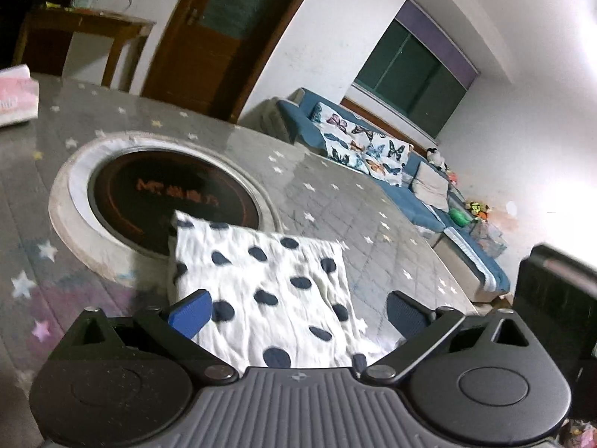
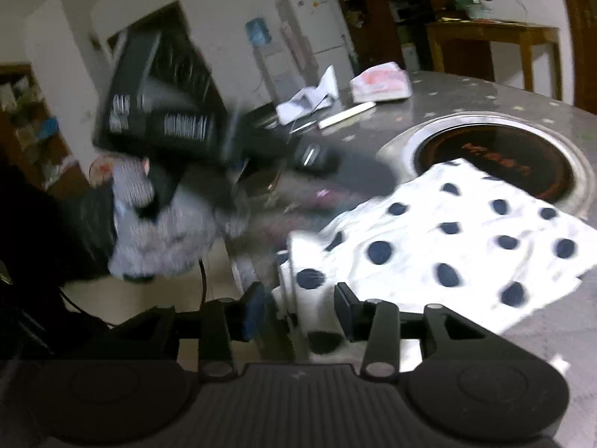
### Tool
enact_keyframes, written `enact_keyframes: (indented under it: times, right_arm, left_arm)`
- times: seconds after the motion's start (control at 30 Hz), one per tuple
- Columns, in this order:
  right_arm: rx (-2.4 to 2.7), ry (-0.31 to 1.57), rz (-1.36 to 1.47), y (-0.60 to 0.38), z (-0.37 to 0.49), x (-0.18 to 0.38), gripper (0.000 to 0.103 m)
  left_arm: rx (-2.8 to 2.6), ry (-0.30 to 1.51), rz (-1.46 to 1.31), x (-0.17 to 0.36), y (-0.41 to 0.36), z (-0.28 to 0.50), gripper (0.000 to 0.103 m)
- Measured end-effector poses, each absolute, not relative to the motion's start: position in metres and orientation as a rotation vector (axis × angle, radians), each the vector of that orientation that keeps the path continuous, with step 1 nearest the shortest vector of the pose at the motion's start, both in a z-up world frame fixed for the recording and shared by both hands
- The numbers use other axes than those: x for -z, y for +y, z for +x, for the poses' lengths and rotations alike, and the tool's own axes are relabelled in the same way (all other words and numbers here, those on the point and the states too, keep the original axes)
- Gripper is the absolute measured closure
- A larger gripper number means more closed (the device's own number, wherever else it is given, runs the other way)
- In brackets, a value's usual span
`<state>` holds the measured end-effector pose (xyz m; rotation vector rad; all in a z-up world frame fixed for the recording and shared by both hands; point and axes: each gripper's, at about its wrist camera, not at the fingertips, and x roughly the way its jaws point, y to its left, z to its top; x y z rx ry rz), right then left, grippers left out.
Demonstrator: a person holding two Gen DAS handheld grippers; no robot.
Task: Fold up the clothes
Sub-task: 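Lay the folded pants flat and open the right gripper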
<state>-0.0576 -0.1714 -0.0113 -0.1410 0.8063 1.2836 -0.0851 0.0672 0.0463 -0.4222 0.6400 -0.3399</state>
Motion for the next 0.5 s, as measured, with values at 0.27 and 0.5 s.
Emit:
enact_keyframes:
  times: [0.27, 0.5]
  right_arm:
    - [-1.091, 0.764, -0.084, -0.206, -0.022, -0.005, 0.057]
    - [-0.897, 0.692, -0.159, -0.185, 0.025, 0.015, 0.056]
  left_arm:
    - [0.405, 0.593, -0.329, -0.040, 0.060, -0.100, 0.025]
    - [0.442, 0.665, -0.263, -0.022, 0.043, -0.104, 0.034]
